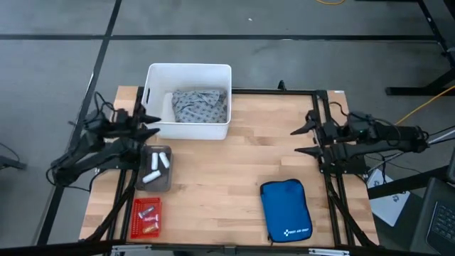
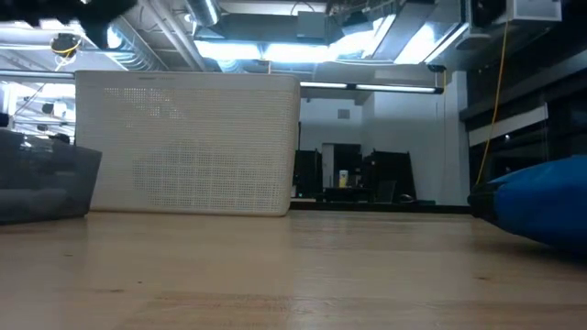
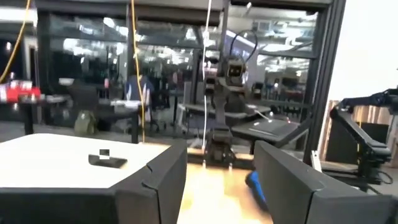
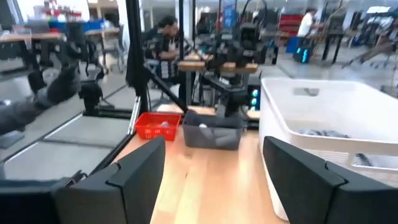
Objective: Pick & place medical supplies in basket/bin
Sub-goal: Return to Home Position
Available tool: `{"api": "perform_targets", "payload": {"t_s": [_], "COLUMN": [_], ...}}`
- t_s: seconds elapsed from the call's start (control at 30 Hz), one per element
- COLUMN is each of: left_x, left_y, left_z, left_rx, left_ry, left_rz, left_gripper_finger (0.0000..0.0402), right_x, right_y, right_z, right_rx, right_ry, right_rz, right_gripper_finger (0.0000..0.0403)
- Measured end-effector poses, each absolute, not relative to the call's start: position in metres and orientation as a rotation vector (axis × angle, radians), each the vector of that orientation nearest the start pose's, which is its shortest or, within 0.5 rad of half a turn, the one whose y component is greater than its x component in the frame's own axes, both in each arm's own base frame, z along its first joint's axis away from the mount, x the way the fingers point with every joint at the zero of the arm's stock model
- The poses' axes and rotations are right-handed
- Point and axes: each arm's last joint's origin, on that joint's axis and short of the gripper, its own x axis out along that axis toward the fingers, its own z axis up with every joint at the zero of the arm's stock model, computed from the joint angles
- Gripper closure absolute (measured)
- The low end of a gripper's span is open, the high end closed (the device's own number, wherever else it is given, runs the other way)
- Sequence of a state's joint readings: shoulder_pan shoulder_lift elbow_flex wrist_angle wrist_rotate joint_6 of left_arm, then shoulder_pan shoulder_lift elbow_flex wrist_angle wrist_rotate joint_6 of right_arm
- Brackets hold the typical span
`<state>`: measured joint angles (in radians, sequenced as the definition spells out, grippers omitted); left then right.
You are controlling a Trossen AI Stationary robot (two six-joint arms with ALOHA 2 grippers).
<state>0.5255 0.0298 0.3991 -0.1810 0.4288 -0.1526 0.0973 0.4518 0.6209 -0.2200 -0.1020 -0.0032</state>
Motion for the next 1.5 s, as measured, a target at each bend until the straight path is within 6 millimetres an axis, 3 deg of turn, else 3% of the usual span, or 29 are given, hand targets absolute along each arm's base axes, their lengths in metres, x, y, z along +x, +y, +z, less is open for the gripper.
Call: {"api": "perform_targets", "payload": {"t_s": [0.23, 0.47, 0.8, 1.1, 1.33, 1.5], "left_x": [0.073, 0.084, 0.088, 0.091, 0.092, 0.094], "left_y": [0.029, 0.037, 0.035, 0.031, 0.034, 0.027], "left_z": [0.231, 0.193, 0.188, 0.182, 0.175, 0.177], "left_rx": [-0.010, -0.021, -0.005, 0.034, -0.034, -0.080], "left_ry": [-0.260, -0.262, -0.211, -0.157, -0.089, -0.118], "left_rz": [0.112, 0.163, 0.155, 0.147, 0.228, 0.139], "left_gripper_finger": [0.0217, 0.0217, 0.0217, 0.0217, 0.0217, 0.0217], "right_x": [0.087, 0.097, 0.105, 0.105, 0.105, 0.106], "right_y": [0.011, 0.010, 0.011, 0.010, 0.010, 0.010], "right_z": [0.271, 0.219, 0.172, 0.158, 0.159, 0.157], "right_rx": [-0.006, 0.017, 0.034, -0.043, -0.058, -0.037], "right_ry": [-0.032, -0.055, -0.029, 0.113, 0.109, 0.132], "right_rz": [0.196, 0.119, 0.135, 0.102, 0.114, 0.114], "right_gripper_finger": [0.0131, 0.0131, 0.0131, 0.0131, 0.0131, 0.0131]}}
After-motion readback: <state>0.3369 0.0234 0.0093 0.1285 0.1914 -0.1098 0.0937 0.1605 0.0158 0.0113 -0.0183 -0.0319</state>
